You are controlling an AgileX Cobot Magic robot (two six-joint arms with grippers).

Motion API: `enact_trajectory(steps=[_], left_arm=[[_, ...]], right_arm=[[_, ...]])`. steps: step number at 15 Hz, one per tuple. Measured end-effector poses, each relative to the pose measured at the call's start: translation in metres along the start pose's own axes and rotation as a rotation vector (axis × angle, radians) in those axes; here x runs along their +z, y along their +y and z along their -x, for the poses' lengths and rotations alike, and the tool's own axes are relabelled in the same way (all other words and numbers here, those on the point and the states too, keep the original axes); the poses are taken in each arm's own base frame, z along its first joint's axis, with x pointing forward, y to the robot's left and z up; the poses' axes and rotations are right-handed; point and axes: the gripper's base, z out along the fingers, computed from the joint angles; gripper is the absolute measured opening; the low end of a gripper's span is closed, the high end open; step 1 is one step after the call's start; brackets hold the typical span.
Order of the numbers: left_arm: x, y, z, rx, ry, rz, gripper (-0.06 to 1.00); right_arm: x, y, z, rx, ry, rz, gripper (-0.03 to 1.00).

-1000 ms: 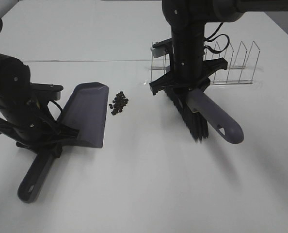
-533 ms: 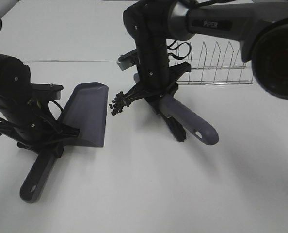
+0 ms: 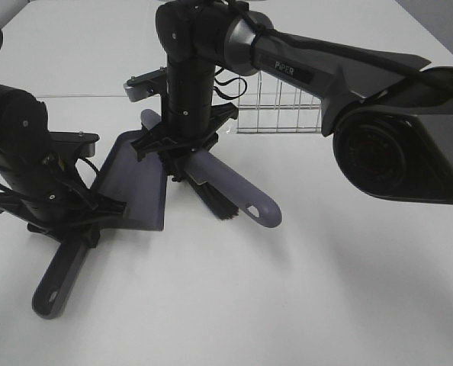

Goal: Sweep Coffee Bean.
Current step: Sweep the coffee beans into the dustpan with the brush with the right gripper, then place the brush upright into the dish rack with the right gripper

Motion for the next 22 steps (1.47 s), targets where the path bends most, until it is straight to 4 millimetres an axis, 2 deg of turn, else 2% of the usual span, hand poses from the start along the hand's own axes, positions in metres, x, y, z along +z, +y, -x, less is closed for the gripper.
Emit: enact_trajectory(steps=[4, 8, 10, 12, 15, 18, 19, 20, 21, 22], left_arm=[[0.0, 0.0, 0.0, -0.001, 0.0, 0.0, 0.36], [0.0, 0.0, 0.0, -0.001, 0.0, 0.0, 0.36], [0.0, 0.0, 0.0, -0.001, 0.0, 0.0, 0.36], [0.0, 0.0, 0.0, -0.001, -0.001, -0.001, 0.36], [0.0, 0.0, 0.0, -0.001, -0.001, -0.001, 0.36], [0.0, 0.0, 0.0, -0.001, -0.001, -0.001, 0.36], [0.0, 0.0, 0.0, -0.001, -0.001, -0.001, 0.36], [0.0, 0.0, 0.0, -0.001, -0.001, -0.001, 0.36], [0.0, 0.0, 0.0, -0.001, -0.001, -0.001, 0.36], [0.0, 0.0, 0.0, -0.001, -0.001, -0.001, 0.36]], right_arm=[[-0.009, 0.016, 0.006, 0.023, -0.035, 0.139, 0.34], [-0.02, 0.021, 0.01, 0.036, -0.068, 0.157, 0.34], [-0.041, 0.019, 0.013, 0.021, -0.109, 0.121, 0.34], [-0.074, 0.012, 0.017, 0.02, -0.171, 0.085, 0.34], [-0.115, -0.012, 0.019, 0.052, -0.25, 0.001, 0.34], [-0.139, -0.055, 0.017, 0.14, -0.294, -0.061, 0.34], [-0.142, -0.06, 0.016, 0.153, -0.297, -0.065, 0.34], [-0.148, -0.076, 0.012, 0.183, -0.296, -0.079, 0.34], [-0.158, -0.097, 0.002, 0.227, -0.281, -0.099, 0.34], [-0.164, -0.109, -0.008, 0.269, -0.26, -0.109, 0.34]])
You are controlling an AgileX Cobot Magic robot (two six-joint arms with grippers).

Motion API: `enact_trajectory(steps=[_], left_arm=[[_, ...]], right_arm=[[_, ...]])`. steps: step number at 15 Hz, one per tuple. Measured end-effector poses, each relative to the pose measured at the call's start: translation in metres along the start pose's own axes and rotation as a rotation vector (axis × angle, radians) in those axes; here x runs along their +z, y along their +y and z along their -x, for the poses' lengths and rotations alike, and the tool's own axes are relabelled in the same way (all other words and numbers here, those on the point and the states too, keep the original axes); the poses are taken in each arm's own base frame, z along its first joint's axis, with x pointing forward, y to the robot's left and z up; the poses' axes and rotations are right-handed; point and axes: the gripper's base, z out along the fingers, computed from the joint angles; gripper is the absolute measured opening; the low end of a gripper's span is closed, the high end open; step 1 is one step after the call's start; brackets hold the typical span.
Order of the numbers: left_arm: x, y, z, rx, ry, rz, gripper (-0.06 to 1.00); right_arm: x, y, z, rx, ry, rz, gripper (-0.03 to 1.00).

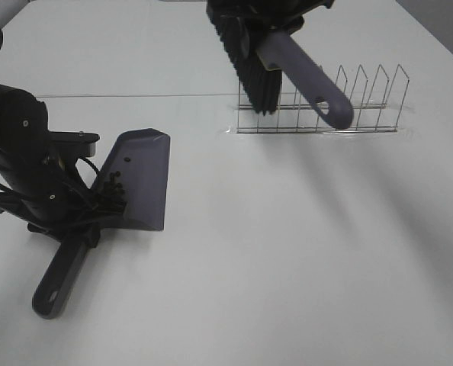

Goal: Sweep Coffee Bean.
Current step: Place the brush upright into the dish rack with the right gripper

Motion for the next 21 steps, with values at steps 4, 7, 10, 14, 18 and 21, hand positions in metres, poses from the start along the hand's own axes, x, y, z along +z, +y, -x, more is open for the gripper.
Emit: enact_trajectory(steps=[4, 7, 10, 14, 18, 21], left_arm=[[0.0, 0.0, 0.0, 0.0, 0.0, 0.0, 0.36], [-0.014, -0.001, 0.004, -0.001, -0.046, -0.015, 0.36], [-0.039, -0.004, 0.012, -0.008, -0.115, -0.042, 0.36], [-0.052, -0.006, 0.014, -0.022, -0.15, -0.063, 0.36], [-0.052, -0.006, 0.014, -0.024, -0.15, -0.064, 0.36], [-0.052, -0.006, 0.014, -0.024, -0.15, -0.064, 0.36]], right_arm=[[-0.036, -0.031, -0.026, 0.031, 0.054, -0.097, 0.34], [-0.053, -0.051, -0.058, 0.082, 0.115, -0.219, 0.34], [-0.041, -0.078, -0.091, 0.159, 0.232, -0.273, 0.34], [-0.02, -0.122, -0.12, 0.299, 0.317, -0.269, 0.34], [0.001, -0.131, -0.117, 0.344, 0.331, -0.26, 0.34], [0.03, -0.133, -0.114, 0.35, 0.358, -0.244, 0.34]])
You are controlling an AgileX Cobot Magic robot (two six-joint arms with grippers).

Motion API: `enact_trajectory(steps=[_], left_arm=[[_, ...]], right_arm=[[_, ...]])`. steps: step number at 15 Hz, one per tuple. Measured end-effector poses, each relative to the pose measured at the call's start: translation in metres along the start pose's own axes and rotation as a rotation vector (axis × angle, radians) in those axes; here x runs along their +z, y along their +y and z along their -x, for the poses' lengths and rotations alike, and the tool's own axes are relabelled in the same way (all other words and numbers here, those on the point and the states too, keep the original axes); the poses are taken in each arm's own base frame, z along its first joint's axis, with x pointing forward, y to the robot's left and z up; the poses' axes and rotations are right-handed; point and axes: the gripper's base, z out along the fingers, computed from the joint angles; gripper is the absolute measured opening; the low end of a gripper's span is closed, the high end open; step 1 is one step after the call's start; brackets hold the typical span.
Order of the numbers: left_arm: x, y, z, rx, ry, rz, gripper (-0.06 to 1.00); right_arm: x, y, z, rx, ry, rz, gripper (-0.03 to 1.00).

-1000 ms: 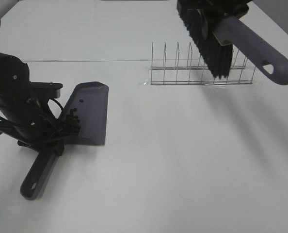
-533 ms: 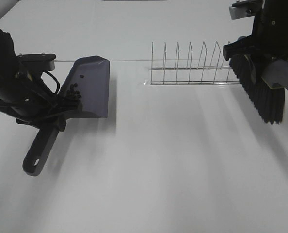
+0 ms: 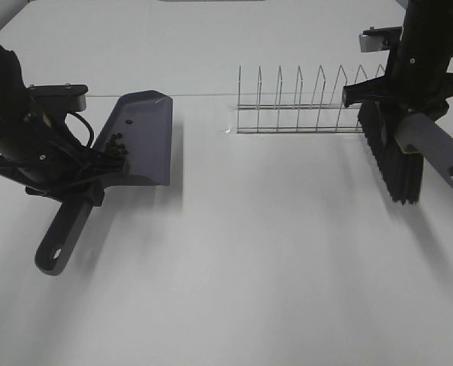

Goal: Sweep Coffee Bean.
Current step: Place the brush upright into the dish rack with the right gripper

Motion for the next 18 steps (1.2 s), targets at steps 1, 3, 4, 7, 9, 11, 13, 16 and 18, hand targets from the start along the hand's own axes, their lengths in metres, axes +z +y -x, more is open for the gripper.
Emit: enact_trajectory(steps=[1, 3, 4, 7, 9, 11, 13, 16, 18], left_arm=[[0.0, 0.0, 0.0, 0.0, 0.0, 0.0, 0.36], [0.0, 0.0, 0.0, 0.0, -0.001, 0.0, 0.36], [0.0, 0.0, 0.001, 0.0, -0.003, -0.001, 0.36], [-0.003, -0.002, 0.005, 0.009, -0.018, -0.006, 0.36], [-0.004, -0.003, 0.008, 0.016, -0.027, -0.009, 0.36], [-0.004, -0.003, 0.008, 0.017, -0.027, -0.009, 0.36], [-0.004, -0.003, 0.008, 0.017, -0.027, -0.009, 0.36], [-0.004, -0.003, 0.008, 0.02, -0.027, -0.009, 0.36], [-0.004, -0.003, 0.008, 0.021, -0.026, -0.008, 0.36]], right_arm=[[0.005, 0.003, 0.003, -0.004, -0.001, 0.0, 0.34], [0.008, 0.013, 0.013, -0.015, -0.024, 0.008, 0.34], [0.009, 0.015, 0.017, -0.012, -0.03, 0.009, 0.34], [0.015, 0.014, 0.025, -0.009, -0.027, -0.027, 0.34], [0.022, 0.015, 0.029, -0.01, -0.026, -0.028, 0.34], [0.023, 0.016, 0.033, -0.01, -0.035, -0.025, 0.34], [0.021, 0.017, 0.038, -0.008, -0.055, -0.021, 0.34], [0.023, 0.021, 0.052, -0.015, -0.063, -0.023, 0.34], [0.027, 0.023, 0.061, -0.02, -0.06, -0.03, 0.34]])
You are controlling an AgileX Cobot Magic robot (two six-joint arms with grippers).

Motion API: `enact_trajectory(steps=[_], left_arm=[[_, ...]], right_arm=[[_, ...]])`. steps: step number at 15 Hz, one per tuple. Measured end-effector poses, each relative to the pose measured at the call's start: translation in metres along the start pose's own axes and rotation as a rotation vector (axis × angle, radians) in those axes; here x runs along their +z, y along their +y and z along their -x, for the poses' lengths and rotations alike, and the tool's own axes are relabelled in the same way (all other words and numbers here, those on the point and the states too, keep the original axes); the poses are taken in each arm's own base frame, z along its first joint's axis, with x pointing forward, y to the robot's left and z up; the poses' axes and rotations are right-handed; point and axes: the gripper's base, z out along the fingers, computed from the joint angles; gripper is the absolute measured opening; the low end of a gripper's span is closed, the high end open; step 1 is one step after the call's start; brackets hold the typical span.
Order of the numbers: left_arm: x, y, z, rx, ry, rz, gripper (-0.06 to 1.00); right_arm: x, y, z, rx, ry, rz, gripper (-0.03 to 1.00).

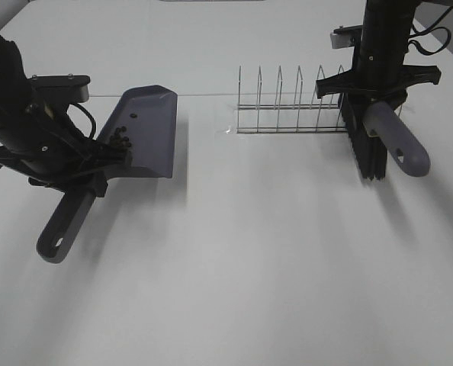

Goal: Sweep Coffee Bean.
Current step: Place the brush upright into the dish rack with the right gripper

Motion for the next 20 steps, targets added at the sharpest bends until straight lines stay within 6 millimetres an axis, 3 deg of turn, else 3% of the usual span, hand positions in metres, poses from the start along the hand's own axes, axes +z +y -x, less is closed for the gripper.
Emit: enact_trajectory(steps=[2, 8, 11, 17, 18, 20], left_arm=[[0.0, 0.0, 0.0, 0.0, 0.0, 0.0, 0.36], [0.0, 0.0, 0.0, 0.003, 0.0, 0.0, 0.36], [0.0, 0.0, 0.0, 0.007, 0.0, 0.0, 0.36], [0.0, 0.0, 0.0, 0.007, 0.0, 0.0, 0.36], [0.0, 0.0, 0.0, 0.007, 0.0, 0.0, 0.36], [0.0, 0.0, 0.0, 0.007, 0.0, 0.0, 0.36]], right_arm=[[0.005, 0.001, 0.013, -0.005, -0.03, -0.007, 0.34], [0.015, -0.002, 0.025, 0.013, -0.053, 0.0, 0.34], [0.024, -0.005, 0.028, 0.014, -0.06, 0.009, 0.34], [0.024, -0.004, 0.032, 0.008, -0.103, 0.019, 0.35], [0.023, -0.004, 0.033, 0.008, -0.112, 0.019, 0.5], [0.023, -0.004, 0.033, 0.008, -0.112, 0.019, 0.69]])
